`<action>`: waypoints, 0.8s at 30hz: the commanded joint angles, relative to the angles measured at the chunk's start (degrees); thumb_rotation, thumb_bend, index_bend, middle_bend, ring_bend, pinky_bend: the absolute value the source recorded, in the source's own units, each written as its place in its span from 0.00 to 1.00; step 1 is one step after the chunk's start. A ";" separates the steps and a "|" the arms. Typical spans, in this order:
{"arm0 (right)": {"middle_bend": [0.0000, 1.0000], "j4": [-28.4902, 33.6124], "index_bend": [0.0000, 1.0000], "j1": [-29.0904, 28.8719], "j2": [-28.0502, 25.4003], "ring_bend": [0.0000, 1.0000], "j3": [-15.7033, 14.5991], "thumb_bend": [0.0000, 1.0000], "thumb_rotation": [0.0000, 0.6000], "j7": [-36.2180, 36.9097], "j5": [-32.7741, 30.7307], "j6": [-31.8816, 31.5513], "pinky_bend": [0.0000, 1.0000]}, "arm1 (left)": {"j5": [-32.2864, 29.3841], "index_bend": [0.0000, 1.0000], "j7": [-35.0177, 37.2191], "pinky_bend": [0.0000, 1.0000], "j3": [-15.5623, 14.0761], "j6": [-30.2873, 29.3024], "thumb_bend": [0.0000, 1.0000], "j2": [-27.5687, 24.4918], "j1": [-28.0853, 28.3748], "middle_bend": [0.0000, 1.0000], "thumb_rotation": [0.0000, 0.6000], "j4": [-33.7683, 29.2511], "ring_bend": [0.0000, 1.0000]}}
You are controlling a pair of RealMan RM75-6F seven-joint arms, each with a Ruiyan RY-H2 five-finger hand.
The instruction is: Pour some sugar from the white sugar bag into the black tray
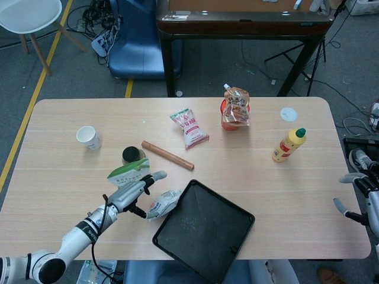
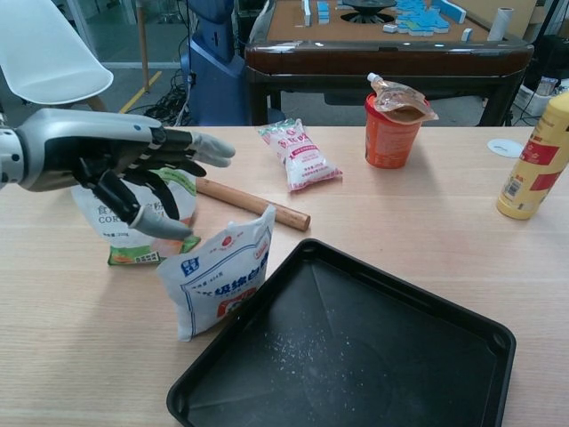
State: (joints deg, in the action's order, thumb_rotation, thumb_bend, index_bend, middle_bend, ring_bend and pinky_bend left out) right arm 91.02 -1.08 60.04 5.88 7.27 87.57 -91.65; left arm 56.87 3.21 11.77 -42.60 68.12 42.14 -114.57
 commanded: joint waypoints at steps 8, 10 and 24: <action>0.37 0.26 0.40 -0.38 -0.32 0.21 0.19 0.23 1.00 -0.30 0.06 0.31 0.24 | 1.69 0.00 -0.32 0.28 2.20 -8.34 0.20 -3.30 -2.08 0.01 1.00 0.72 0.00; 0.37 0.53 0.40 -0.48 -0.54 0.21 0.24 0.23 1.00 -0.52 0.06 0.40 0.24 | 2.48 0.00 -0.59 0.28 2.22 -10.84 0.20 -4.76 -3.41 0.01 1.00 0.15 0.00; 0.37 2.03 0.40 -1.65 -1.61 0.21 -0.12 0.23 1.00 -2.33 1.13 1.96 0.24 | 11.02 0.00 -8.64 0.26 -1.94 -31.01 0.20 -7.11 -14.71 0.01 1.00 4.40 0.00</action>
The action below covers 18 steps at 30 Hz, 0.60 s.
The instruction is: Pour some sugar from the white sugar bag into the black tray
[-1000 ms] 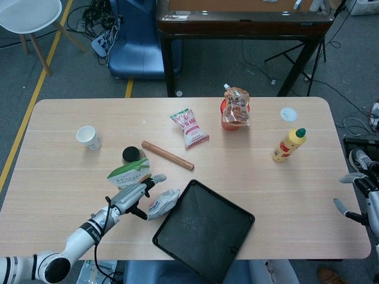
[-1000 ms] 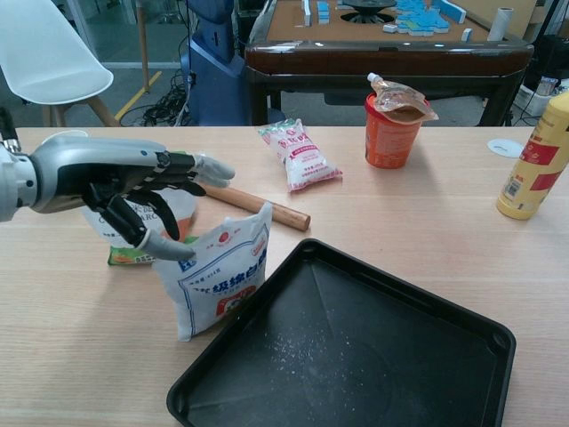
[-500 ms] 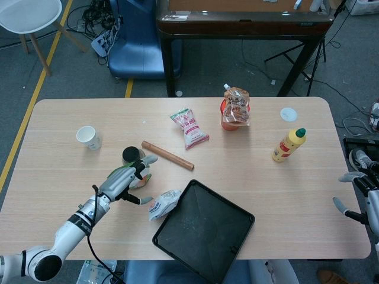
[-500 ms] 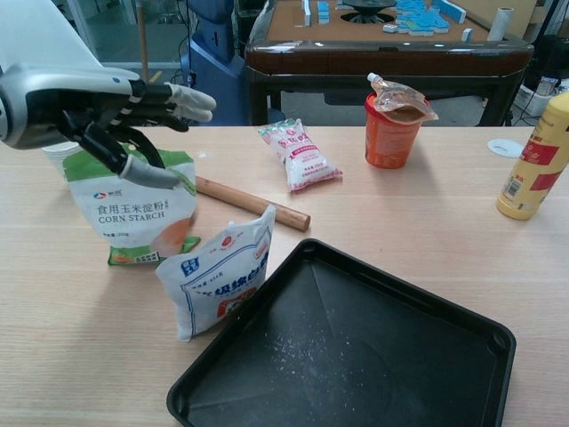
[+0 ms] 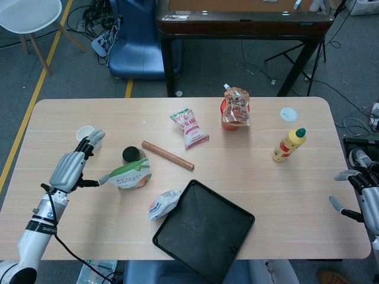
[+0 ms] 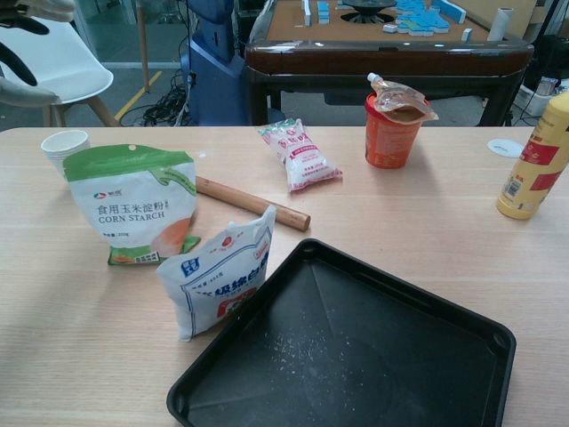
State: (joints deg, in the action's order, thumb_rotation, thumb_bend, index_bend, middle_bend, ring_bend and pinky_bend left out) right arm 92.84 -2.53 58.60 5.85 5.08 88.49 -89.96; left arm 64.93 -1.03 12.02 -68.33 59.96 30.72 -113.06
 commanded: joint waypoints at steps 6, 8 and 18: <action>0.37 0.99 0.40 -1.48 -0.78 0.21 -0.73 0.23 1.00 -0.44 1.42 2.33 0.24 | 6.08 0.00 -9.87 0.22 -6.02 -12.37 0.20 3.02 -8.62 0.01 1.00 6.61 0.00; 0.37 1.27 0.40 -2.01 -0.82 0.21 -0.95 0.23 1.00 -0.60 1.93 3.04 0.24 | 6.50 0.00 -10.91 0.21 -7.42 -13.33 0.20 2.87 -10.27 0.01 1.00 6.61 0.00; 0.37 0.96 0.40 -3.45 -0.26 0.21 -1.83 0.23 1.00 -0.03 2.61 5.39 0.24 | 11.95 0.00 -14.17 0.18 -11.78 -21.27 0.20 5.43 -17.85 0.01 1.00 7.68 0.00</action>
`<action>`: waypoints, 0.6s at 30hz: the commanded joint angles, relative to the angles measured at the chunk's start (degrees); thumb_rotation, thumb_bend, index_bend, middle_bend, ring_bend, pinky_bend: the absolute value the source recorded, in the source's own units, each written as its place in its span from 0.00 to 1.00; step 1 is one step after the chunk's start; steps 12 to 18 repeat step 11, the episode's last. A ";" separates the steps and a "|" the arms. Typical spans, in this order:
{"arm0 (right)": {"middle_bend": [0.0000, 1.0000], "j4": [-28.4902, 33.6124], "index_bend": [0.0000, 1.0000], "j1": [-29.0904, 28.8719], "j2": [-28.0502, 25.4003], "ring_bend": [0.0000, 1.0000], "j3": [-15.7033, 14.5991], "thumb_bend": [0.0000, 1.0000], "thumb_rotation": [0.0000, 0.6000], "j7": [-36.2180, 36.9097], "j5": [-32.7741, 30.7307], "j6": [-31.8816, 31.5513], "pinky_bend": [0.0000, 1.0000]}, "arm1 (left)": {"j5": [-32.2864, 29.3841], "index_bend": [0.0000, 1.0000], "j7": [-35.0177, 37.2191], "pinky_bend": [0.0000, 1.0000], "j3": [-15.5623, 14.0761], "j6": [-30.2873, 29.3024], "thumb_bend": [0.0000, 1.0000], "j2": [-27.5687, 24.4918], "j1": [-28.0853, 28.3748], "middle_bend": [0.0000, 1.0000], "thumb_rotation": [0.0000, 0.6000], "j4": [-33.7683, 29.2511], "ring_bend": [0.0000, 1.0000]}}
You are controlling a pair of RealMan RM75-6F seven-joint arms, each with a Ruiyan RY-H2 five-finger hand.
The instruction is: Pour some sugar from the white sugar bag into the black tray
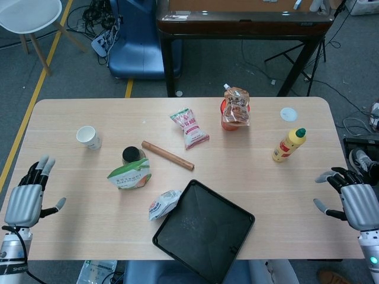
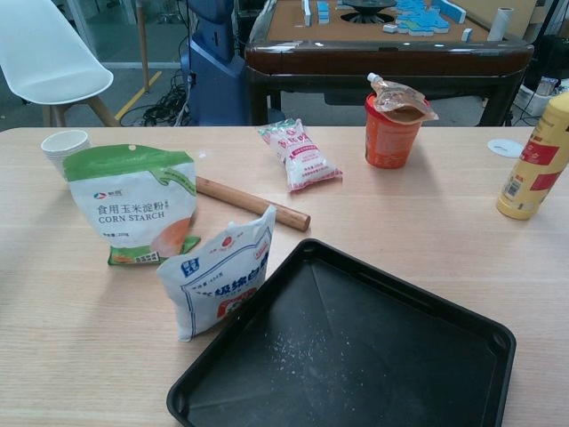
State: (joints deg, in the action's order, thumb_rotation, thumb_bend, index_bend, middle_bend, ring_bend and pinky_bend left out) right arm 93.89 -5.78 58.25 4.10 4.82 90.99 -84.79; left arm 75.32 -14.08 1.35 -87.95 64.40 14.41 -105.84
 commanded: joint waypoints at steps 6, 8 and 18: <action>0.37 -0.18 0.40 -1.05 0.14 0.21 -0.33 0.21 1.00 0.94 0.81 0.94 0.24 | 3.47 0.00 -3.43 0.16 -1.78 -4.91 0.20 3.38 -4.60 0.01 1.00 1.33 0.00; 0.37 -0.14 0.40 -1.27 0.11 0.21 -0.38 0.21 1.00 0.74 0.79 1.20 0.24 | 3.46 0.00 -3.38 0.16 -1.72 -4.86 0.20 3.52 -5.13 0.01 1.00 1.32 0.00; 0.37 -0.03 0.40 -1.49 0.20 0.21 -0.45 0.21 1.00 0.63 0.83 1.35 0.24 | 3.37 0.00 -3.33 0.16 -1.40 -4.57 0.20 3.60 -5.59 0.01 1.00 1.42 0.00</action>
